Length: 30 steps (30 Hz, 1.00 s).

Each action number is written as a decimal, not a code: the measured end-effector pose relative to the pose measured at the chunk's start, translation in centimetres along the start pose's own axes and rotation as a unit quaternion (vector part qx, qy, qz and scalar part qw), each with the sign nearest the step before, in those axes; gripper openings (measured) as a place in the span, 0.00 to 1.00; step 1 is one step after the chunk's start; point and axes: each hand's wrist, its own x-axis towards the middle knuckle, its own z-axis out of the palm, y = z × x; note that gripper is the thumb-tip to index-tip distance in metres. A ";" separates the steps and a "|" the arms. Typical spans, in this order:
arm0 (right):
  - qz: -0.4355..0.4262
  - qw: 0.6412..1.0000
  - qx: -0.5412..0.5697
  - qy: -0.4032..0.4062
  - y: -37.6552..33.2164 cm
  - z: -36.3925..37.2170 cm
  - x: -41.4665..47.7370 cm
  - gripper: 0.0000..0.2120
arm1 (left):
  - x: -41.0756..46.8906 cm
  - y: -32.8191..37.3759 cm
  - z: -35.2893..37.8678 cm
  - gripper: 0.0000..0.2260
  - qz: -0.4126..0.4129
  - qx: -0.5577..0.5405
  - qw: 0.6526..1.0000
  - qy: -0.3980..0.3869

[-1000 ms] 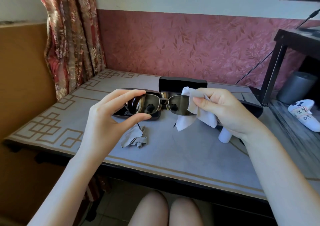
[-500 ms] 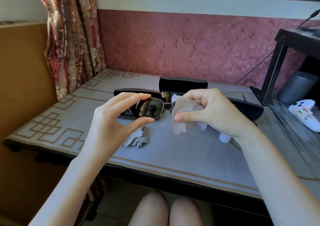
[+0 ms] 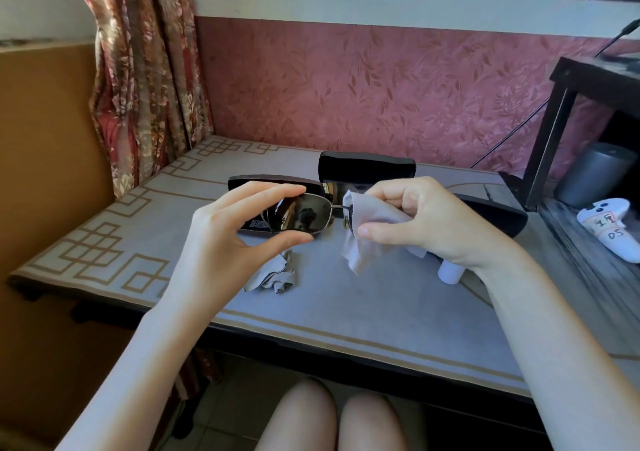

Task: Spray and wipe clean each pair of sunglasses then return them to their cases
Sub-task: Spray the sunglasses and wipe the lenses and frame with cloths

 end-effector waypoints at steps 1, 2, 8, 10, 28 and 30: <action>-0.001 1.000 -0.002 0.004 0.0 0.1 0.1 0.05 | 0.0 0.0 0.0 0.21 0.001 0.002 1.000 -0.001; -0.001 1.000 -0.005 0.006 0.0 0.2 0.2 0.05 | 0.0 0.0 0.0 0.21 0.003 0.004 1.000 -0.002; 0.002 1.000 -0.023 -0.016 0.3 -0.1 0.1 0.06 | -0.1 -0.2 -0.1 0.21 0.006 0.001 1.000 -0.010; -0.001 0.999 -0.023 -0.027 0.5 -0.6 -0.1 0.08 | 0.0 -0.2 -0.1 0.21 0.002 -0.006 1.000 -0.008; -0.020 0.999 0.018 -0.042 1.5 -1.3 -0.1 0.12 | -0.1 -0.3 -0.4 0.21 0.001 -0.010 1.000 0.002; -0.016 0.999 0.027 -0.030 1.6 -1.1 0.0 0.11 | 0.0 -0.2 -0.2 0.21 0.003 -0.010 1.000 0.001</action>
